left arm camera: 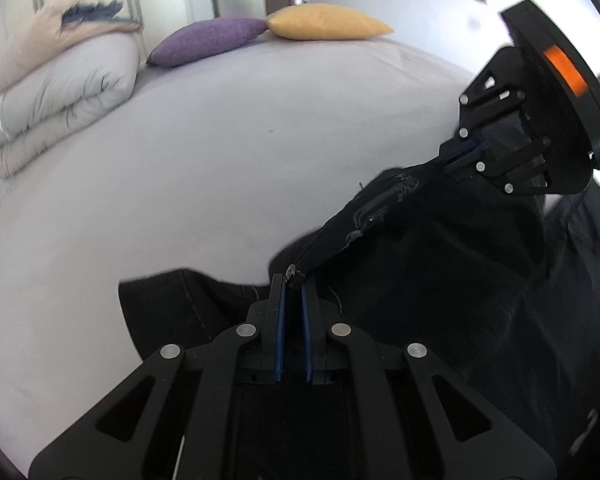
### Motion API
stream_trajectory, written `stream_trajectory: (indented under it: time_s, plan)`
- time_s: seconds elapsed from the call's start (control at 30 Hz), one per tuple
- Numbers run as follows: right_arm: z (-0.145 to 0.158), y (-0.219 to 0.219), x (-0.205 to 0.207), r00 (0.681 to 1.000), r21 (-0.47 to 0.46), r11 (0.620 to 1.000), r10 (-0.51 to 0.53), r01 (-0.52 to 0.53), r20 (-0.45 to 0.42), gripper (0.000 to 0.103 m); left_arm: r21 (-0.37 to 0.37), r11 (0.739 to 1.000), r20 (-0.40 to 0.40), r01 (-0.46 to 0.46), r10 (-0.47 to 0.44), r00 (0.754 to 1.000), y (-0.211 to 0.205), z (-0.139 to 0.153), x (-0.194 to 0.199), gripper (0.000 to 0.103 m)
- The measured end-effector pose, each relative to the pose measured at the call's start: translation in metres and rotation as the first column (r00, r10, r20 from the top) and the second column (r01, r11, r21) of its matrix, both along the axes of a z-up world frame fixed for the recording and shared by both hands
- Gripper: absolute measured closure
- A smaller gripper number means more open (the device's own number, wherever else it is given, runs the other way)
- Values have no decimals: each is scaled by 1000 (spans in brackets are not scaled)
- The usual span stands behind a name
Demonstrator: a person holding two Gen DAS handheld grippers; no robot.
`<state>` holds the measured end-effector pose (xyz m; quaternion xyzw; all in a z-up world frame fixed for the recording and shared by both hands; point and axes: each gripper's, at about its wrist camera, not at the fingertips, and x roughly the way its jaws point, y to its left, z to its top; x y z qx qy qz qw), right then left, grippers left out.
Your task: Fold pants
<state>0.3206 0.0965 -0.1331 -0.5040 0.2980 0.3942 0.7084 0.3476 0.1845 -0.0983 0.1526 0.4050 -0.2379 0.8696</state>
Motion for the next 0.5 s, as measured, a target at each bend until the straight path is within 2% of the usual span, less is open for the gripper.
stream_trajectory:
  time_s: [0.03,0.1,0.13,0.2,0.23,0.3,0.37,0.43,0.5]
  plan:
    - [-4,3,-16,997,-58,997,51,-48,59,100,17,1000,7,10,-10,1000,-3,1,-8,97]
    - [-17,6,-48,965,-203,968,184,-145,187,100,60,998,25,32,-34,999,-9,2,-29,97]
    - [-28,4,-67,924,-304,932,282,-199,258,100,81,995,36,49,-52,998,-13,3,-42,97]
    - [-45,-2,-98,842,-452,854,427,-256,330,100,114,991,55,75,-81,995,-21,4,-64,97]
    - [-51,-6,-110,811,-494,826,472,-271,345,100,148,984,71,96,-108,992,-27,4,-81,97]
    - [-66,-16,-138,729,-591,749,580,-300,364,100,182,975,74,129,-145,987,-35,3,-104,97]
    - [-78,-27,-159,661,-659,682,657,-317,362,100,249,952,65,176,-198,978,-47,-4,-130,97]
    - [-89,-36,-181,595,-719,612,726,-330,345,100,283,937,50,207,-230,972,-55,-11,-147,97]
    - [-94,-43,-200,549,-760,552,775,-344,314,100,306,923,36,233,-256,966,-61,-15,-164,97]
